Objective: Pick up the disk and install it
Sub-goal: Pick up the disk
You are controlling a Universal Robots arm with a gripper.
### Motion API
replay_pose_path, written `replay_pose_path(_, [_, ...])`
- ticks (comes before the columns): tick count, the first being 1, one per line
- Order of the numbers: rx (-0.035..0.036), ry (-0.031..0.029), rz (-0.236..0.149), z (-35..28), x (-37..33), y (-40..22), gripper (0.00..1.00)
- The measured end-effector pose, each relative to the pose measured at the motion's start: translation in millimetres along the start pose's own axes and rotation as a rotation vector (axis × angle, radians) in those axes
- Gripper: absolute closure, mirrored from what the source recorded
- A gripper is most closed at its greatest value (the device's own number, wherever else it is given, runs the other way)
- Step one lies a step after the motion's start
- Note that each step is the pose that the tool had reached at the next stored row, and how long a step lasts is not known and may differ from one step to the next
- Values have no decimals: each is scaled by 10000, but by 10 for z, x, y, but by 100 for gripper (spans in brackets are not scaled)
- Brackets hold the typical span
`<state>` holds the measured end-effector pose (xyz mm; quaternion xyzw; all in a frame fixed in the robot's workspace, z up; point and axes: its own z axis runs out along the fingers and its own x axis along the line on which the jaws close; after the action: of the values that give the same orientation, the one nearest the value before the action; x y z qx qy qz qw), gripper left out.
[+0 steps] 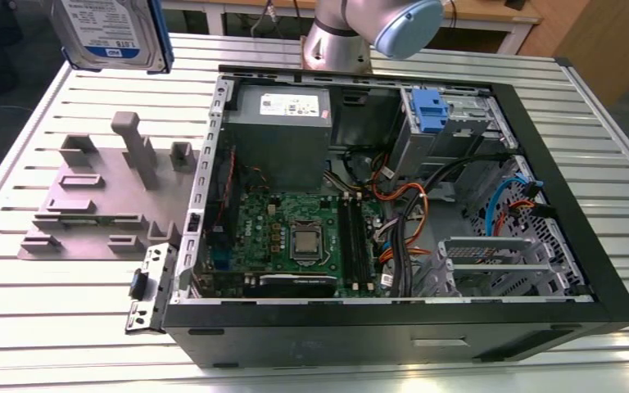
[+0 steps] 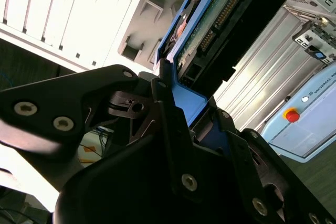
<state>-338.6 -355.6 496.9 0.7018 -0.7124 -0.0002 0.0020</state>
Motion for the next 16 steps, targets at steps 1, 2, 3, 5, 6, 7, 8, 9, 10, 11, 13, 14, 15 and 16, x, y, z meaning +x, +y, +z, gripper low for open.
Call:
replay_pose_path(1, [0,0,0,0,0,-4,64])
replay_pose_path(2, [1,0,0,1,0,-8,64])
replay_pose_path(3, [0,0,0,0,0,-12,64])
replay_pose_path(5, [1,0,0,0,0,-20,64])
replay_pose_path(6, [0,0,0,0,0,-24,64])
replay_pose_path(7, [0,0,0,0,0,-28,64])
replay_pose_path(8, [0,0,0,0,0,-32,64])
replay_pose_path(9, [0,0,0,0,0,-35,64])
replay_pose_path(10, [0,0,0,0,-1,-39,64])
replay_pose_path(11, [1,0,0,0,0,-42,64])
replay_pose_path(13, [1,0,0,0,-1,-50,64])
replay_pose_path(14, [1,0,0,0,-1,-54,64])
replay_pose_path(15, [1,0,-1,0,-1,-59,64])
replay_pose_path(16, [1,0,-1,0,-1,-64,64])
